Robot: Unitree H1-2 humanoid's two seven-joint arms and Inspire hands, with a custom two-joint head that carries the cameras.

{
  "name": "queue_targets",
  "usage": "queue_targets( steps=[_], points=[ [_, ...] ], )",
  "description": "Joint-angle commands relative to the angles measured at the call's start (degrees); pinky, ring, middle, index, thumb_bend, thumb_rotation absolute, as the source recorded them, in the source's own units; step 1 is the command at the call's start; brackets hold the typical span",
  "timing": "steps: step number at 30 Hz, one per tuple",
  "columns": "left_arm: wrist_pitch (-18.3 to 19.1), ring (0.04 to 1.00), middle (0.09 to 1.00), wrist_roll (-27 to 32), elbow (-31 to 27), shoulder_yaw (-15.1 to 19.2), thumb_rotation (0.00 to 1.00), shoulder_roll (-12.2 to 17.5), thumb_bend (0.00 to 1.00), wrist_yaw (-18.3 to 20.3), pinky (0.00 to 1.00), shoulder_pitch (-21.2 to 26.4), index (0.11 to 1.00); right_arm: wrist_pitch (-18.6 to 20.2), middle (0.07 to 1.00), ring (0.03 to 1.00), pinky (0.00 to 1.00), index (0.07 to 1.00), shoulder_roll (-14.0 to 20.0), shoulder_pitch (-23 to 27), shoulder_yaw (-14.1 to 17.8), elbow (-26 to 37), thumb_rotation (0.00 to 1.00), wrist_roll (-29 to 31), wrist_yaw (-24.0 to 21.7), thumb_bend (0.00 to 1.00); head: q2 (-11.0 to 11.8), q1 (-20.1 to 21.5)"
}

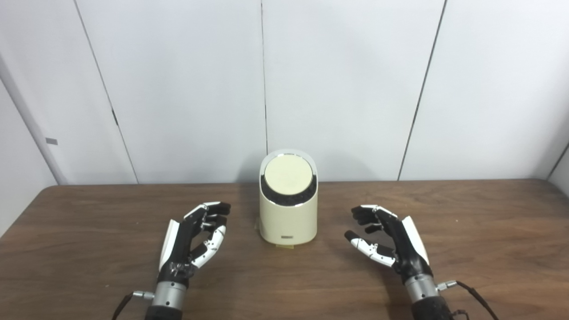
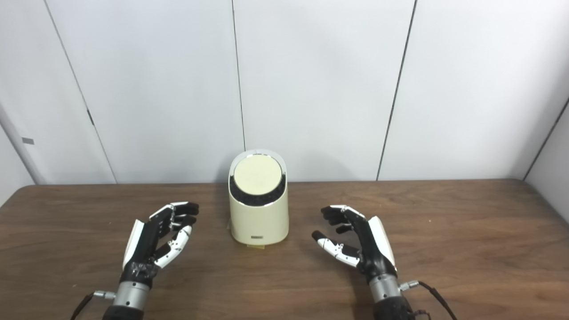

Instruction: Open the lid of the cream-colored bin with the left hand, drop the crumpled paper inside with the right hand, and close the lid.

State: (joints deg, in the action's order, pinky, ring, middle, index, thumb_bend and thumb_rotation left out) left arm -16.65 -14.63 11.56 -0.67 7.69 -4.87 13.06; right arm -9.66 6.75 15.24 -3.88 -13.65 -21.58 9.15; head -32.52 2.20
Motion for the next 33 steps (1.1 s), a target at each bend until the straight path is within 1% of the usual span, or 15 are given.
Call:
queue_targets(
  steps=[1, 5, 8, 10, 16, 19, 23, 27, 29, 33],
  points=[
    [-0.75, 0.638, 0.679, -1.39, 0.09, -0.05, 0.33, 0.58, 0.23, -1.14, 0.53, 0.08, 0.707, -0.81, 0.676, 0.675, 0.6, 0.666, 0.03, 1.55, 0.05, 1.18, 0.34, 0.05, 0.58, 0.35, -0.05, 0.02],
    [-0.76, 0.644, 0.684, -1.4, 0.04, -0.07, 0.32, 0.59, 0.23, -1.12, 0.53, 0.09, 0.709, -0.69, 0.677, 0.68, 0.61, 0.665, 0.07, 1.59, 0.0, 1.09, 0.34, -0.15, 0.68, 0.36, -0.02, 0.01],
    [-1.11, 0.637, 0.679, -1.42, 0.32, -0.08, 0.33, 0.77, 0.23, -1.12, 0.53, 0.13, 0.708, -1.46, 0.673, 0.675, 0.6, 0.663, 0.07, 1.68, 0.05, 0.62, 0.37, 0.18, 0.8, 0.36, -0.22, 0.0],
    [-0.97, 0.633, 0.676, -1.22, 0.3, -0.03, 0.34, 0.77, 0.24, -1.0, 0.52, 0.14, 0.707, -0.72, 0.675, 0.683, 0.61, 0.663, -0.03, 1.57, 0.09, 0.98, 0.38, 0.23, 0.61, 0.36, -0.23, 0.01],
    [0.1, 0.654, 0.691, -0.15, -0.04, 0.13, 0.34, 0.59, 0.24, -0.37, 0.55, 0.04, 0.712, -1.01, 0.673, 0.671, 0.6, 0.661, 0.07, 1.59, -0.09, 1.07, 0.38, 0.14, 0.49, 0.35, -0.19, 0.01],
    [-0.2, 0.654, 0.691, -0.75, 0.06, -0.01, 0.32, 0.68, 0.24, -0.73, 0.54, 0.07, 0.709, -1.14, 0.673, 0.671, 0.59, 0.662, -0.08, 1.59, 0.06, 0.95, 0.34, 0.62, 0.48, 0.35, -0.2, 0.0],
    [0.07, 0.645, 0.684, -0.98, -0.11, -0.08, 0.31, 0.73, 0.24, -0.78, 0.54, 0.09, 0.707, -1.04, 0.67, 0.675, 0.6, 0.656, -0.07, 1.58, 0.02, 0.99, 0.37, 0.54, 0.57, 0.37, -0.21, -0.04],
    [0.47, 0.643, 0.683, -1.21, -0.51, -0.14, 0.32, 0.73, 0.23, -0.78, 0.53, -0.04, 0.708, -1.62, 0.667, 0.667, 0.59, 0.656, 0.0, 1.58, -0.07, 0.93, 0.37, 0.65, 0.56, 0.36, -0.28, -0.03],
    [0.16, 0.649, 0.687, -0.85, -0.32, -0.12, 0.31, 0.72, 0.23, -0.65, 0.54, -0.02, 0.709, -1.6, 0.672, 0.674, 0.6, 0.658, -0.06, 1.57, 0.0, 0.91, 0.38, 1.03, 0.38, 0.37, -0.28, -0.03],
    [-0.02, 0.649, 0.688, -0.87, -0.11, -0.21, 0.3, 0.85, 0.23, -0.56, 0.54, 0.02, 0.71, -0.64, 0.676, 0.675, 0.6, 0.663, 0.18, 1.55, -0.26, 1.29, 0.39, 0.21, 0.39, 0.36, -0.35, -0.11]
  ],
)
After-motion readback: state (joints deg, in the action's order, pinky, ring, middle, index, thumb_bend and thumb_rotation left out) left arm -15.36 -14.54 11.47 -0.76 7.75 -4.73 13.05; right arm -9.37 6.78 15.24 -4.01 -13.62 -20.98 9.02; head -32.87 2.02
